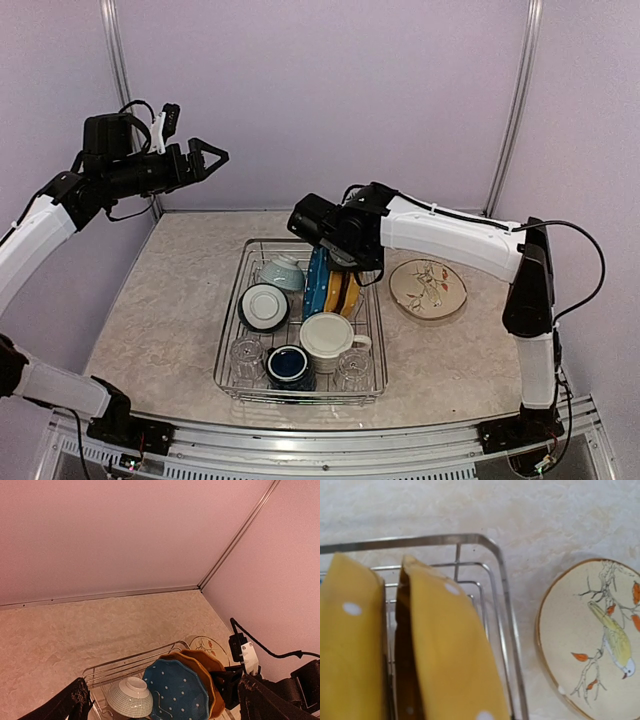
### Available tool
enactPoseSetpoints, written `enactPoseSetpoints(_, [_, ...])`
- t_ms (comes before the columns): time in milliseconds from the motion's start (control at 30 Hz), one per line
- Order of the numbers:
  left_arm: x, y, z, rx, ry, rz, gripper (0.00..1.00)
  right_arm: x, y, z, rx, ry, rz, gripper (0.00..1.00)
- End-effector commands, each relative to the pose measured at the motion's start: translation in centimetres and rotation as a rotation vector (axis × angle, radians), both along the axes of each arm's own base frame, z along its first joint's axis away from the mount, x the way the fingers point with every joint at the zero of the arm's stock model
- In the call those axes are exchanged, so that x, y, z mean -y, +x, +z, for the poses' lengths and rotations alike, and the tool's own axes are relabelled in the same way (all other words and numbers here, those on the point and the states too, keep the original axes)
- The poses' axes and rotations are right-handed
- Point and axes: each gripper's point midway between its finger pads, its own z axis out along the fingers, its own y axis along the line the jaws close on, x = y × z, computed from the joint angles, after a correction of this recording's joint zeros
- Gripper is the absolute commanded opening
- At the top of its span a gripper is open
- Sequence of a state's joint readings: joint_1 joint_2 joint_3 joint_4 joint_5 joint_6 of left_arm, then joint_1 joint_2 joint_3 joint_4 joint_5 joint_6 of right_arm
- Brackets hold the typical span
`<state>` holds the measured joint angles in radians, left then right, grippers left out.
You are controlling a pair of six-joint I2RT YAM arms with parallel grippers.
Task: Unload the mixed dishes from the dish rack
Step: Grab the plate from the dish rack, then place the plate with another plate.
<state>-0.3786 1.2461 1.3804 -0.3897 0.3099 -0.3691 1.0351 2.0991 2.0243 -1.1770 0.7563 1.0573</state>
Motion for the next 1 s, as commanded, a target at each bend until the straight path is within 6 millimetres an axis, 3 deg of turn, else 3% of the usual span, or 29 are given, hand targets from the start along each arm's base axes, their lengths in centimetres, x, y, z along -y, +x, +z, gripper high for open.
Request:
enactPoseSetpoints(0, [0.4,0.2,-0.2,-0.008,0.012,-0.011,0.99,3.0,-1.2,6.9,0.109,-0.011,-0.008,0.0])
enactPoseSetpoints(167, [0.5,0.3,-0.4,-0.015,0.013,-0.013,0.99,4.6,-1.7,8.9,0.144,-0.021,-0.015,0.0])
enactPoseSetpoints(600, [0.5,0.8,-1.2,-0.032,0.024,-0.002,0.99,5.4,-2.3,13.3,0.272,0.177,0.142,0.0])
enactPoseSetpoints(833, [0.8,0.9,-1.5,-0.046,0.018,-0.016,0.99,8.4,-2.0,17.1,0.391,0.545,0.263,0.0])
enactPoseSetpoints(967, [1.1,0.8,-1.5,-0.048,0.011,-0.031,0.99,11.2,-1.8,17.5,0.448,0.693,0.275,0.0])
